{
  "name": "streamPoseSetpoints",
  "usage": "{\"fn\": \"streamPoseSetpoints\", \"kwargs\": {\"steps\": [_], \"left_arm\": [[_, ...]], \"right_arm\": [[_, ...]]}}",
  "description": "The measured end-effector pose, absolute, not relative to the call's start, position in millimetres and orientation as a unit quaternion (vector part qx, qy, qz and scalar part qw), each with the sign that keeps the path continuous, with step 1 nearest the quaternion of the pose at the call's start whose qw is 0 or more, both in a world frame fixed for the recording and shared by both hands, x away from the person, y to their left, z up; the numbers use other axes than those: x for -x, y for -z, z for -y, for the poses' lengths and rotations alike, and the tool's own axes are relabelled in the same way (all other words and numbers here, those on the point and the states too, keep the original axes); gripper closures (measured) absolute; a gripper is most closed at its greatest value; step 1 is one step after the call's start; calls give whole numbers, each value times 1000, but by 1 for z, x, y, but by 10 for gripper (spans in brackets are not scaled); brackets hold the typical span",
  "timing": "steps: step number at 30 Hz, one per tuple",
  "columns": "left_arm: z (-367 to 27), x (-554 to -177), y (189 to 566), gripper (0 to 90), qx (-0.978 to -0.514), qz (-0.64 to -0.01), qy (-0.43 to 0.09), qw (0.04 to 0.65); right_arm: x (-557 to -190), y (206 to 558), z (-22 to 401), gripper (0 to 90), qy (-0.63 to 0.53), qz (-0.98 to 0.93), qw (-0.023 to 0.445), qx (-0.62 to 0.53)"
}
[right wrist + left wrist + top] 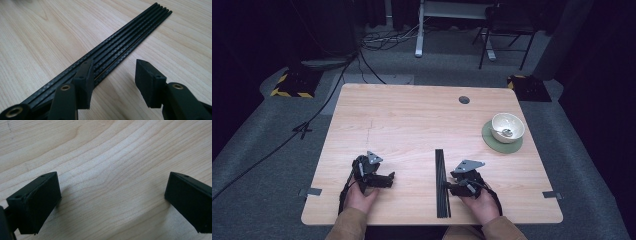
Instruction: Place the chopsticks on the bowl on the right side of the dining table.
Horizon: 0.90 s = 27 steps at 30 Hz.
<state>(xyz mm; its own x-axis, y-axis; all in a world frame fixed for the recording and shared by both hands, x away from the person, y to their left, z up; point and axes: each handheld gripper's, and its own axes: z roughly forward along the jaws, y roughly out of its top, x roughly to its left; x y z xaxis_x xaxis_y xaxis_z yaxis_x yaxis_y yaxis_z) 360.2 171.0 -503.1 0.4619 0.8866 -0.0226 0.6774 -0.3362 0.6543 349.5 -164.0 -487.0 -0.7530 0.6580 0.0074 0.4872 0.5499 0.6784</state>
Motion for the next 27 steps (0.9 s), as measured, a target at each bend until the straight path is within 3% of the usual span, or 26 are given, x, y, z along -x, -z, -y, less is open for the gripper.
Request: {"fn": "streamPoseSetpoints", "kwargs": {"steps": [27], "left_arm": [[-171, -360, 503, 7, -799, -489, -172, 304]], "right_arm": [[-360, 485, 196, 569, -327, -862, 125, -368]]}}
